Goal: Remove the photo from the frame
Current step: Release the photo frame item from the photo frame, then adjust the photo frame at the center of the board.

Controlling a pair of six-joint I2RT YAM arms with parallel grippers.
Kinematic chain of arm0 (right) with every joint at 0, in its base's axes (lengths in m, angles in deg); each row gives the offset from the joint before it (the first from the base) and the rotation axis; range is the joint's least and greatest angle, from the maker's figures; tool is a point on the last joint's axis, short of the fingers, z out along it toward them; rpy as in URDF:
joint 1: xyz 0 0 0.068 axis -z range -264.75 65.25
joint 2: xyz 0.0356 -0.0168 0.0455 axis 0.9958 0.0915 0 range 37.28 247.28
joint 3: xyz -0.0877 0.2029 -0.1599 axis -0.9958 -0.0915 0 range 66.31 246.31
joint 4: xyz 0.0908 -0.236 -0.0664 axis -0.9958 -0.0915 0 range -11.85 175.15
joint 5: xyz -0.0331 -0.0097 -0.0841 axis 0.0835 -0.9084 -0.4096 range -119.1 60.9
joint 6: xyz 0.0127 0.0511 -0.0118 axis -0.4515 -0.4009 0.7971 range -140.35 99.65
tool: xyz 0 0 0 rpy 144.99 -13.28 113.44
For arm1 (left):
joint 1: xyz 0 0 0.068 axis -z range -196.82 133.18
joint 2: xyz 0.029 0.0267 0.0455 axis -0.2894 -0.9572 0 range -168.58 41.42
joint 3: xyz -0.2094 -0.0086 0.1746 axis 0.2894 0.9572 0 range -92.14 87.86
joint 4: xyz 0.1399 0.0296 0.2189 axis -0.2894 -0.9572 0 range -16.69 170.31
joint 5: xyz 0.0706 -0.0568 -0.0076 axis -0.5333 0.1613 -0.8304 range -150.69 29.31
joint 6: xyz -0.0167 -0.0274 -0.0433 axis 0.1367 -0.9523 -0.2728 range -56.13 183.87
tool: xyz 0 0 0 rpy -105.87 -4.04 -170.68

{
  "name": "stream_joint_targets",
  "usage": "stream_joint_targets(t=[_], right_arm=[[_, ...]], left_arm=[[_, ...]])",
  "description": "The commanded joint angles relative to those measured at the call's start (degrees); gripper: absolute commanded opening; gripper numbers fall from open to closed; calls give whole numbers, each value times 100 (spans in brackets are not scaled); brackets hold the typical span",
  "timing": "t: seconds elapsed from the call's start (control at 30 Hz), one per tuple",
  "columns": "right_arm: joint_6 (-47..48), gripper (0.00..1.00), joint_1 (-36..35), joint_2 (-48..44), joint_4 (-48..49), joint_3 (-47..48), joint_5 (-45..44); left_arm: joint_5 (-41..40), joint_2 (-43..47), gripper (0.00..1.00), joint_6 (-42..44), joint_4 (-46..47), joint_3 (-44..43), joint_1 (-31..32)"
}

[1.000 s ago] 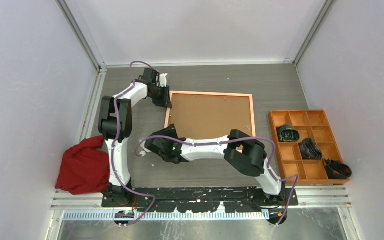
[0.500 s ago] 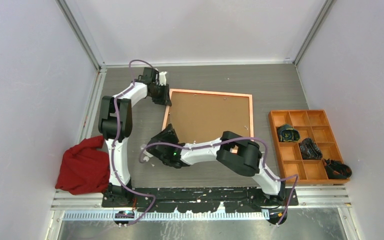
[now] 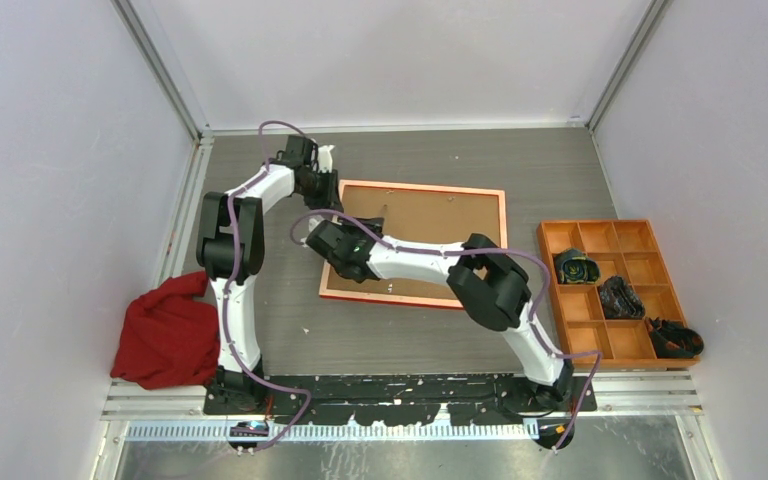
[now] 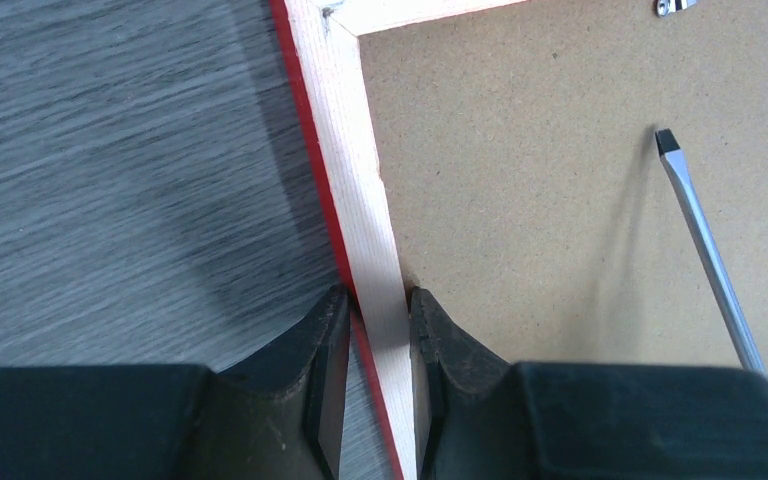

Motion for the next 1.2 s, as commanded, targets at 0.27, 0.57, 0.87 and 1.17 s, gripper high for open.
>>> stream_joint_targets(t=[0.27, 0.57, 0.87, 1.17], right_arm=[[-3398, 1, 390, -2643, -484, -838, 2076], [-5000, 1, 1533, -3574, 99, -1715, 4093], [-5708, 1, 2094, -3395, 711, -2106, 4801], [-6707, 1, 2126, -2704, 583, -1498, 5708]], left_arm=[[-99, 64, 0, -554, -781, 663, 89], [-299, 164, 0, -1328, -557, 1038, 69], [-830, 916, 0, -2320, 197, 2059, -557], [-789, 1412, 0, -2729, 586, 2562, -1005]])
